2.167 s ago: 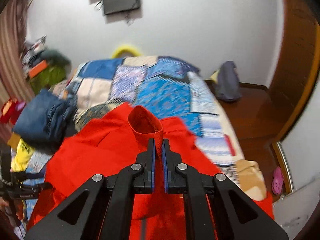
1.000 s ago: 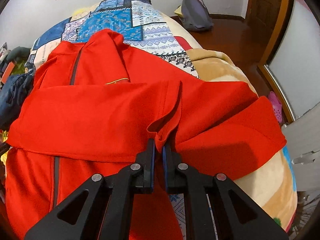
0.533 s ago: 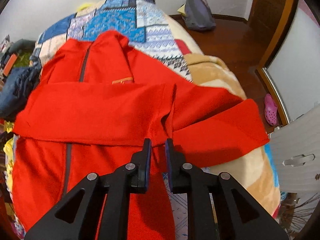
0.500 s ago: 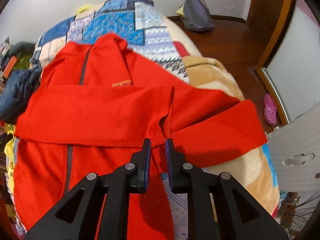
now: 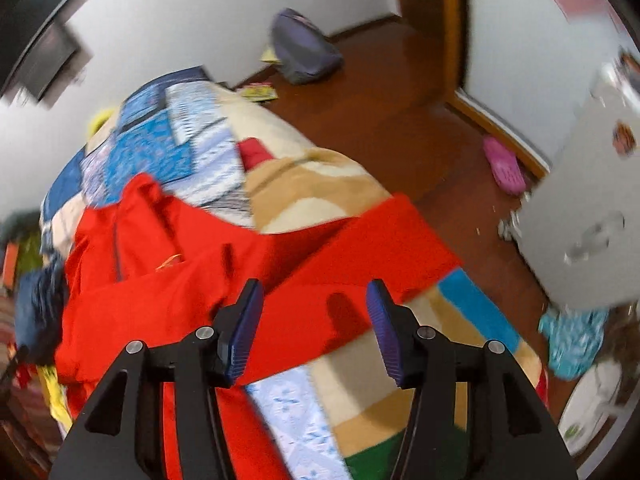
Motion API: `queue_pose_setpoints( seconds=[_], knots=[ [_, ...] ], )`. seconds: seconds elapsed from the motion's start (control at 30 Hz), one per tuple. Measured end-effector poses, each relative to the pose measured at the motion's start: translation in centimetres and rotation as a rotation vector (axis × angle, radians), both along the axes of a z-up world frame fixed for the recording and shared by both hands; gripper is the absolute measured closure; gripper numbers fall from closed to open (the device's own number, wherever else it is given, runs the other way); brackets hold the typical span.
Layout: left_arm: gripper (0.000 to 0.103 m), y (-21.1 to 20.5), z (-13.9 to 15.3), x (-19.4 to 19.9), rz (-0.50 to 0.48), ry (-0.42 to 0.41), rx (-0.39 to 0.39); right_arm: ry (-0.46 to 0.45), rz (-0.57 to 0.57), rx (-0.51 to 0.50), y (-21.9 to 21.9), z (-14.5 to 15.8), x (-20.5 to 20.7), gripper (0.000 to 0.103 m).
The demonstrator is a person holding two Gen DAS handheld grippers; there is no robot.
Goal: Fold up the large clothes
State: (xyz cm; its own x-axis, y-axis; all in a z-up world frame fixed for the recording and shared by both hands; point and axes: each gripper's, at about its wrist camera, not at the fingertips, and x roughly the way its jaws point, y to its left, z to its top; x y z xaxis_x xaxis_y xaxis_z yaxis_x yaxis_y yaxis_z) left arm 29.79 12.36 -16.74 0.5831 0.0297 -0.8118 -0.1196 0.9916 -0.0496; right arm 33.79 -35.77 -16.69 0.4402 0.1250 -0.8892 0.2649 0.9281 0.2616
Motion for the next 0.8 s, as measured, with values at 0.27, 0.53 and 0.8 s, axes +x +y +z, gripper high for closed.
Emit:
queue_pose_setpoints(
  seconds=[0.27, 0.53, 0.8],
  knots=[
    [0.015, -4.0, -3.0, 2.9, -0.063, 0.059, -0.044, 0.116, -0.151, 0.104, -3.9, -5.4, 0.1, 0.053],
    [0.015, -5.3, -6.0, 3.8, -0.075, 0.126, -0.074, 0.086, -0.226, 0.130, -5.3, -7.3, 1.3, 0.053],
    [0.015, -5.8, -7.1, 3.5, -0.081, 0.147, -0.053, 0.048, -0.275, 0.081, -5.4, -6.9, 2.3, 0.095]
  ],
)
